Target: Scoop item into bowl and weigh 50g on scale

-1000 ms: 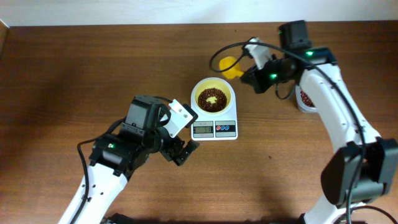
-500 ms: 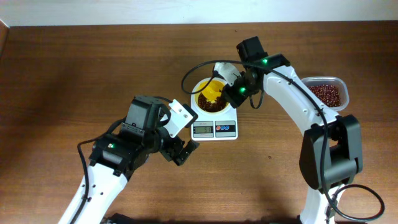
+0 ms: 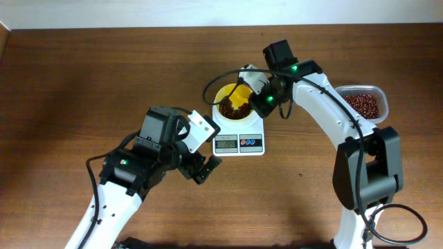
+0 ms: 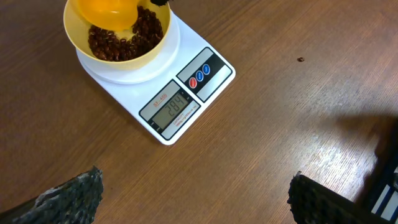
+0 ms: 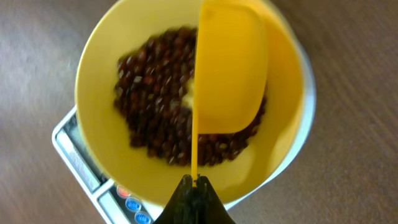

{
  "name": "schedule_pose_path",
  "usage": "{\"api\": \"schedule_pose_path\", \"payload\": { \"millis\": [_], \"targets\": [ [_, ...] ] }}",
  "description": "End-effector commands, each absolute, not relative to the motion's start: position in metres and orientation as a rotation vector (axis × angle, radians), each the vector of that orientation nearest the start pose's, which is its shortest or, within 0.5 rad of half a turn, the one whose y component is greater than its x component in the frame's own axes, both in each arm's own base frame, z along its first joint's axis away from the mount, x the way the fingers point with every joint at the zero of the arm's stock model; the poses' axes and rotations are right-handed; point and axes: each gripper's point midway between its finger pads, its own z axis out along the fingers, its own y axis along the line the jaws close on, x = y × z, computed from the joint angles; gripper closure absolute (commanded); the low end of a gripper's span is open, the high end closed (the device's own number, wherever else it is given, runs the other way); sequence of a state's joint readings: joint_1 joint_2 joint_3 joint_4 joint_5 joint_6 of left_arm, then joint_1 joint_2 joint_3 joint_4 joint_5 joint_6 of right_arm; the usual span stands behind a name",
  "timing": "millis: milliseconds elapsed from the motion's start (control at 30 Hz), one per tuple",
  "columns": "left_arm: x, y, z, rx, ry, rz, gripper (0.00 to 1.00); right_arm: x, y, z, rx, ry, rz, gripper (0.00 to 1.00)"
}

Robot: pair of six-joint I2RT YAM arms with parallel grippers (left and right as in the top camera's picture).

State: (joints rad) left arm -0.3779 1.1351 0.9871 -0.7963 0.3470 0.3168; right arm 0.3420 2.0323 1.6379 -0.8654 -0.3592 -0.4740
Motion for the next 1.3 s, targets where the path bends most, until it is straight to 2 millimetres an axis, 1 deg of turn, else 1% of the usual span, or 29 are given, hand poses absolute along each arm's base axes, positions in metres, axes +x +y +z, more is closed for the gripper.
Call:
{"api": "schedule_pose_path", "payload": {
  "millis": [0,233,367,467,767,1000,1167,1267],
  "targets": [
    [0.254,-0.164,0.187,0.972,2.288,-0.459,0.01,0.402,0.204,0.071,-1.286,2.534,0.432,0.96],
    [0.254,-0.164,0.187,0.972,2.288,-0.459,0.01,0.398,0.203,0.070,-1.466,2.432,0.407,0.96],
    [0.254,-0.164,0.187,0.972,2.288,-0.459,0.01,0.399,0.205,0.071,-1.465,2.424,0.420,0.96],
    [0.254,-0.164,0.187,0.972,2.288,-0.459,0.01,0.396,0.216,0.076,-1.463,2.385,0.512,0.96],
    [0.254,-0.164,0.187,0.972,2.288,-0.459,0.01,0.390,0.216,0.076,-1.466,2.402,0.536,0.96],
    [0.254,-0.164,0.187,0.972,2.288,-0.459,0.01,0.390,0.215,0.076,-1.461,2.407,0.537,0.96],
    [0.254,-0.164,0.187,0.972,2.288,-0.459,0.01,0.397,0.218,0.084,-1.455,2.381,0.527,0.96],
    [0.254,-0.164,0.187,0.972,2.288,-0.459,0.01,0.395,0.223,0.088,-1.444,2.367,0.581,0.96]
  ]
}}
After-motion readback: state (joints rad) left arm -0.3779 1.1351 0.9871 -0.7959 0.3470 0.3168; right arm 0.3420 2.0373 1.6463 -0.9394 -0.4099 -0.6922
